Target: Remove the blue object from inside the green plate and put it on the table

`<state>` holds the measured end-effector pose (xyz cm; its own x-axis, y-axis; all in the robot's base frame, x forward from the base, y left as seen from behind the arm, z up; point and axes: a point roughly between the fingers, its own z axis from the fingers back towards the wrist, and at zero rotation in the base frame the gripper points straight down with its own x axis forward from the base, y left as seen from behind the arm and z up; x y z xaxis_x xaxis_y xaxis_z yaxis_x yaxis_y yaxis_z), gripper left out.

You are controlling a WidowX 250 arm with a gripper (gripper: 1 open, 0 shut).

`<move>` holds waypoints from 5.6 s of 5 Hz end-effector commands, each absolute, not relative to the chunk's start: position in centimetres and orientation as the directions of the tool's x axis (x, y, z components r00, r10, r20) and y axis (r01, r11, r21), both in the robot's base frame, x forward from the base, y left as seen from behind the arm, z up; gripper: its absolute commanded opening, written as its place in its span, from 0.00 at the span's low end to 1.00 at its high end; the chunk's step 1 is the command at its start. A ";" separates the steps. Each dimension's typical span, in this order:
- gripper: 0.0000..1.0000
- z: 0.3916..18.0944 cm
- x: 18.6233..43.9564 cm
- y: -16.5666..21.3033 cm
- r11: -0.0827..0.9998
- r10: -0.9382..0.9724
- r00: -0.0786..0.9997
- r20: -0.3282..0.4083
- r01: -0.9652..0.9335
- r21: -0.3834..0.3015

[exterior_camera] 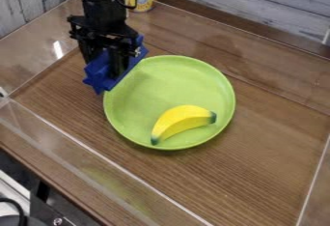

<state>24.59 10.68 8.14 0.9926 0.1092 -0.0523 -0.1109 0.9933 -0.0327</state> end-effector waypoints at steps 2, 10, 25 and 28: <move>0.00 10.5 24.8 9.5 0.996 0.093 0.996 0.006 -0.093 -0.009; 0.00 12.1 22.6 -4.4 0.998 -0.053 0.999 0.007 0.053 -0.035; 1.00 8.5 22.6 -12.2 0.997 -0.019 0.998 0.060 0.023 -0.074; 1.00 7.1 22.7 -13.1 0.995 -0.007 0.998 0.055 0.013 -0.099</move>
<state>22.53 -12.88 6.52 0.9994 -0.0018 0.0340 0.0047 0.9962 -0.0872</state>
